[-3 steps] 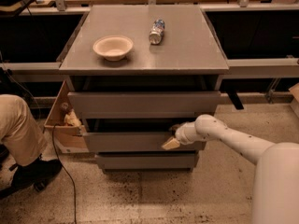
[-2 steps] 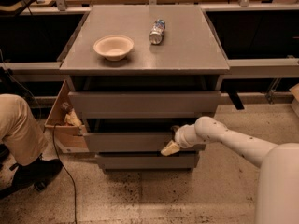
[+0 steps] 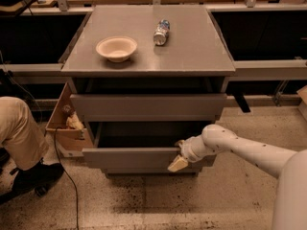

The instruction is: Open middle drawer

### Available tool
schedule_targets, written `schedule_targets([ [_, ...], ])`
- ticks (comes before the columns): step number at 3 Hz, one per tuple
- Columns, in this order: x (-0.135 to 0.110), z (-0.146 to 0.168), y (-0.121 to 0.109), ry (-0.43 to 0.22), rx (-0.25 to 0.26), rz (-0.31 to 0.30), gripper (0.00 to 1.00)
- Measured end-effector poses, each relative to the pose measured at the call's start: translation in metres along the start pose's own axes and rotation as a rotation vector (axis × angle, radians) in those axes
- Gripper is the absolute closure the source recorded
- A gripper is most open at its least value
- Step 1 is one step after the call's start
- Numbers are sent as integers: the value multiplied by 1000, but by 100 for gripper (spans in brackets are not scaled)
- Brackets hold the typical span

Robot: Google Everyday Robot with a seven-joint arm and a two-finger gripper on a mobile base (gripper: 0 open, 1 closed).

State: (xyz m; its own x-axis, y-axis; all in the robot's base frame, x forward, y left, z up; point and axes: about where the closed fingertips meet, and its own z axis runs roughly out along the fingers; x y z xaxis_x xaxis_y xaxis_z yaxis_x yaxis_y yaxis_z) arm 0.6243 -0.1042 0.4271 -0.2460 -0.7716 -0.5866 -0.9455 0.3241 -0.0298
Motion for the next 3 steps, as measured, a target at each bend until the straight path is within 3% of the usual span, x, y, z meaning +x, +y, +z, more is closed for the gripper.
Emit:
schedule_targets([
  [1, -4, -7, -1, 0, 0, 0, 100],
  [3, -5, -11, 0, 5, -2, -2, 59],
])
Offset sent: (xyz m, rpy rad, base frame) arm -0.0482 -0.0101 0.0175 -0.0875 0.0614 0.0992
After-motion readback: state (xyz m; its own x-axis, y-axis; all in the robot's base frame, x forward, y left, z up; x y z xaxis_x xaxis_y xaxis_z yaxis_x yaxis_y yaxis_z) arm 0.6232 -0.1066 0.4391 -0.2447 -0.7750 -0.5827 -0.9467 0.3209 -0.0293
